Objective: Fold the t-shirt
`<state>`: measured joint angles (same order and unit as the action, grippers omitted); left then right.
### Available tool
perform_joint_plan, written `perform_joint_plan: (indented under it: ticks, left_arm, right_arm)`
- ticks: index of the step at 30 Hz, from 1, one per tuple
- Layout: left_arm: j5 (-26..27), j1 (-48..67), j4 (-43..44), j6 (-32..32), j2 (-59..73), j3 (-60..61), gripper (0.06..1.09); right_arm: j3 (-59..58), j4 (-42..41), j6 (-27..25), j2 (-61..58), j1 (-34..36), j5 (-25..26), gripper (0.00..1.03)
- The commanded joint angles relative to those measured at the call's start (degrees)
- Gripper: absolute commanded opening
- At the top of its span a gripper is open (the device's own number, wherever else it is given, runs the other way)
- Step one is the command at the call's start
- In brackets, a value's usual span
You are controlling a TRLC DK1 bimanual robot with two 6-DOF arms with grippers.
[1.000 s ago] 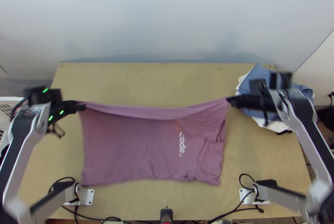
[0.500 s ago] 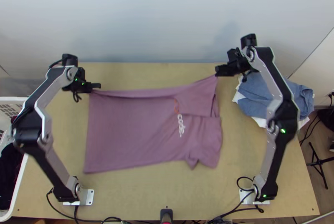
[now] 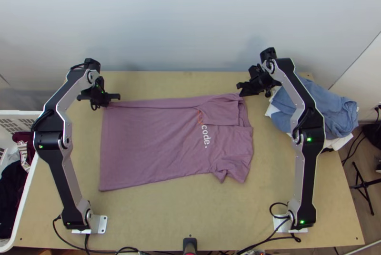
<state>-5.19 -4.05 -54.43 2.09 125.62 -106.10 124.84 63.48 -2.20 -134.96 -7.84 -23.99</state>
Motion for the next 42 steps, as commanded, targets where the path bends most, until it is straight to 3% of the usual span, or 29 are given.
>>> perform_joint_plan:
  ticks: [1,11,22,42]
  left_arm:
    - [-0.26,1.15,-2.69,1.87,-6.71,2.48,0.10]
    - [-0.17,1.86,-4.54,2.57,-16.73,9.95,0.10]
    - [-0.17,1.59,-1.46,3.45,-21.30,20.15,0.10]
    - [-0.17,4.93,1.35,6.97,-25.95,31.84,0.10]
  right_arm:
    - [-2.05,0.33,0.18,3.30,-0.95,-0.01,0.03]
    - [-7.41,1.12,-1.14,6.46,0.01,0.08,0.03]
    - [-18.49,-0.03,-2.64,13.05,2.12,-0.09,0.03]
    - [-25.61,-3.19,-4.31,14.02,3.09,-0.18,0.03]
